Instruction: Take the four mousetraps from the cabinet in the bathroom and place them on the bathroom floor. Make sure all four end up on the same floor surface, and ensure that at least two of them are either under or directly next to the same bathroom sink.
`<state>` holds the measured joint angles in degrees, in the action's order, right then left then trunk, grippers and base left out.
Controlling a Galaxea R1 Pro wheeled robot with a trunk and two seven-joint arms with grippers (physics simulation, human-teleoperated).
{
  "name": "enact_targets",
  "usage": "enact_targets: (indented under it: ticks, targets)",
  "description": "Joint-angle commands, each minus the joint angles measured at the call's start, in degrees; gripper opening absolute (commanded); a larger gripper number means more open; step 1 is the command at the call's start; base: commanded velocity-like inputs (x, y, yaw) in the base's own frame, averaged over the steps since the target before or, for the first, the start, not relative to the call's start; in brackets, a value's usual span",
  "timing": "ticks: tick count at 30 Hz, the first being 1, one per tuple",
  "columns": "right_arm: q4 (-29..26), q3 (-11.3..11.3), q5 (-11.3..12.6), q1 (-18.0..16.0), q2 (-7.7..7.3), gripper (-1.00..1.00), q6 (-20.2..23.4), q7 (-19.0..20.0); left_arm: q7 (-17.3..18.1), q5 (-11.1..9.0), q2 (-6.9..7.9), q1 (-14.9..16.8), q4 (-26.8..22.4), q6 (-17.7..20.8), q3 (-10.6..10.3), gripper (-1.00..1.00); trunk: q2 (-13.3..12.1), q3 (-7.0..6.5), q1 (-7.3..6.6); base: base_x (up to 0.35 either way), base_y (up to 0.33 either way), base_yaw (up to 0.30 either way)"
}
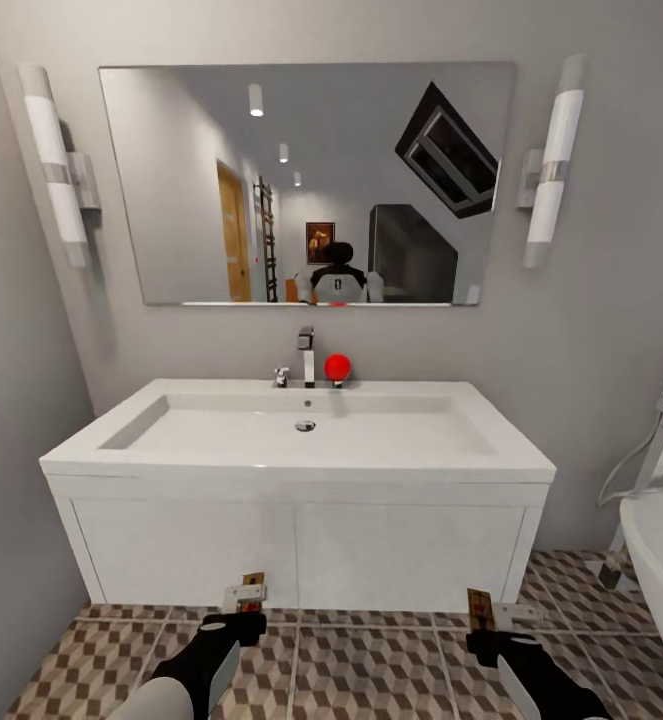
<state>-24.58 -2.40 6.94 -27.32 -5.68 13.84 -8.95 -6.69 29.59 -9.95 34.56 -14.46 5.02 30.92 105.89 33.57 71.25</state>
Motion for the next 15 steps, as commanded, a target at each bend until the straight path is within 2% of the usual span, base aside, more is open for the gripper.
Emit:
enact_targets:
  ticks: [1,9,11,15]
  targets:
    - [-0.06,-0.23,0.82,-0.01,-0.03,-1.0,0.01,-0.19,0.06,0.33,-0.05,0.03,-0.15,0.23,0.14,-1.0,0.45,0.25,0.22,0.0,0.0,0.0]
    - [0.06,-0.18,0.95,-0.01,0.22,-1.0,-1.35,-0.28,0.42,0.38,-0.05,0.01,-0.23,-0.58,0.03,-1.0,3.66,1.68,1.98,0.0,0.0,0.0]
    - [0.06,-0.15,0.97,-0.01,1.01,-1.0,-3.41,-0.28,0.44,0.43,-0.05,0.0,-0.51,-0.76,-0.03,-1.0,4.46,2.04,2.42,0.0,0.0,0.0]
    - [0.06,-0.22,0.97,-0.01,3.55,-1.0,-5.56,-0.15,0.52,0.43,-0.05,0.01,-2.23,-0.86,-0.19,-1.0,6.06,2.76,3.29,0.0,0.0,0.0]
